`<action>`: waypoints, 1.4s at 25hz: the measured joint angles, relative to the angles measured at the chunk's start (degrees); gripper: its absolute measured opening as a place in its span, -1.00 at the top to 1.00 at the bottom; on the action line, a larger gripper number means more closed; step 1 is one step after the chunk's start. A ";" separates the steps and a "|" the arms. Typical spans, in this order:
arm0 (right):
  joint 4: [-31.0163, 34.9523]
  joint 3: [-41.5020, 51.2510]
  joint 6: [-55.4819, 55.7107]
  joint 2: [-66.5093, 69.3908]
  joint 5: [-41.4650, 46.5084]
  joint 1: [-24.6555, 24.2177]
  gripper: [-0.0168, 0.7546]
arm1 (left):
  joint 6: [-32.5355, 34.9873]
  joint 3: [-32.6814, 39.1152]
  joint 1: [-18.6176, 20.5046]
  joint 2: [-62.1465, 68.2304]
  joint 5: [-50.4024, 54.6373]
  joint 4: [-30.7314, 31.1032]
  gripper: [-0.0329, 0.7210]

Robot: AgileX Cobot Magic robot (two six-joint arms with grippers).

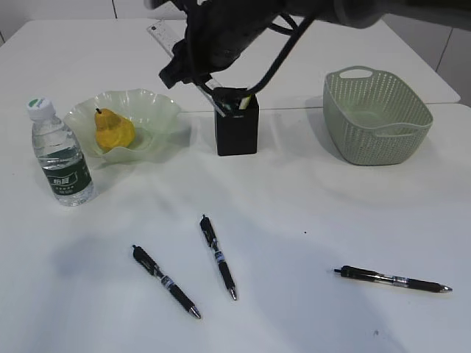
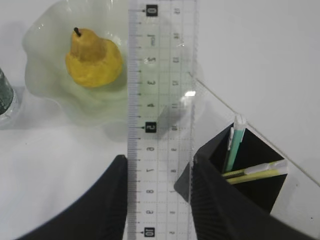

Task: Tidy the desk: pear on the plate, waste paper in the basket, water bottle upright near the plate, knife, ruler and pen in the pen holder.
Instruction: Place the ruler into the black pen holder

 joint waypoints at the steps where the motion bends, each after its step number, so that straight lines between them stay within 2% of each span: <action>1: 0.00 2.90 0.00 -1.01 -2.78 -0.15 0.17 | 0.00 0.00 0.00 0.00 0.00 0.00 -0.15; 6: -0.02 18.82 0.10 -7.76 -23.59 -1.14 0.17 | 0.00 0.00 0.00 0.00 0.00 0.00 -0.15; 10: 0.19 28.14 0.31 -10.29 -40.43 -1.96 0.17 | 0.00 0.00 0.00 0.00 0.00 0.00 -0.15; 13: 0.31 31.48 0.31 -10.15 -47.34 -2.16 0.17 | 0.00 0.00 0.00 0.00 0.00 0.00 -0.15; 16: 1.74 32.11 0.31 -9.23 -50.78 -2.91 0.17 | 0.00 0.00 0.00 0.00 0.00 0.00 -0.15; 20: 9.17 32.11 0.31 -7.91 -54.64 -5.92 0.17 | 0.00 0.00 0.00 0.00 0.00 0.00 -0.15; 23: 11.77 32.11 0.31 -7.58 -55.30 -7.66 0.17 | 0.00 0.00 0.00 0.00 0.00 -0.02 -0.15; 35: 10.34 28.08 -0.52 -2.98 -58.15 -7.68 0.17 | 0.00 0.00 0.00 0.00 0.00 -0.24 -0.15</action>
